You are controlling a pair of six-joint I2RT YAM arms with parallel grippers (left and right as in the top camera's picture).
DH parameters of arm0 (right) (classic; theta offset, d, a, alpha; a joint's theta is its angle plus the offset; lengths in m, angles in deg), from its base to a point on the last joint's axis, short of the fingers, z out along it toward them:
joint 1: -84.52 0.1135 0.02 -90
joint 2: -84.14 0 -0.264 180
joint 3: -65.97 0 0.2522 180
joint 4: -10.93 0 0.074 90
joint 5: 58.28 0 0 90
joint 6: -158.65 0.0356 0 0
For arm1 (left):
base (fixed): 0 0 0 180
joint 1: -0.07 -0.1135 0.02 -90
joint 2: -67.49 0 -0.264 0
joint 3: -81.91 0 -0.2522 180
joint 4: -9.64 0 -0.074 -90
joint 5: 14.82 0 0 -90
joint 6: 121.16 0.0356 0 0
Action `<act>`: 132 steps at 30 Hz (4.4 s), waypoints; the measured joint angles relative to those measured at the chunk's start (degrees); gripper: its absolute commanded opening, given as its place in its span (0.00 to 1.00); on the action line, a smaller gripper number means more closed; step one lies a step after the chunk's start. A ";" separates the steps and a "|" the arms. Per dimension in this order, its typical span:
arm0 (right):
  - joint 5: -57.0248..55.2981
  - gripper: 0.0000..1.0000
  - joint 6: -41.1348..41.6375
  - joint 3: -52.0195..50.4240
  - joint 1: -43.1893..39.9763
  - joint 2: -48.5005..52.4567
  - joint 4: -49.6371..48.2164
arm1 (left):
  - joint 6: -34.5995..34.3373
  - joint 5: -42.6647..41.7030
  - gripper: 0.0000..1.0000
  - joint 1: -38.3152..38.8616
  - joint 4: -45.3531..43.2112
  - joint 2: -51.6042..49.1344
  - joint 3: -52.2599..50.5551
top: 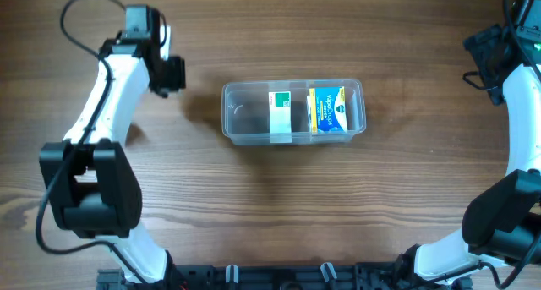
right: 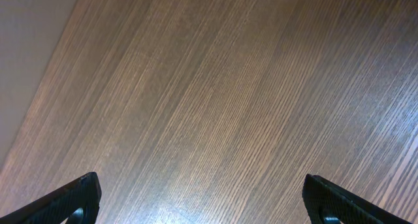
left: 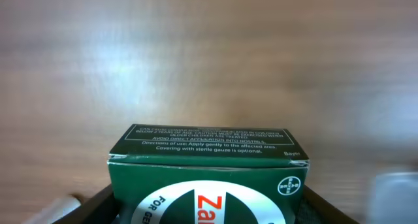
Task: Pack container
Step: 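Carry the Zam-Buk tin into the container's left end and release, then move the left gripper to the white Calamine bottle and grasp it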
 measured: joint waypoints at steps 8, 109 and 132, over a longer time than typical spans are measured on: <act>0.00 1.00 0.00 0.00 0.00 0.00 0.00 | -10.67 -0.48 0.65 18.38 2.01 6.49 5.57; 0.00 1.00 0.00 0.00 0.00 0.00 0.00 | 17.16 3.30 0.96 -18.91 22.10 -3.67 7.30; 0.00 1.00 0.00 0.00 0.00 0.00 -0.02 | 18.21 -0.79 0.71 -22.27 22.18 -5.31 7.30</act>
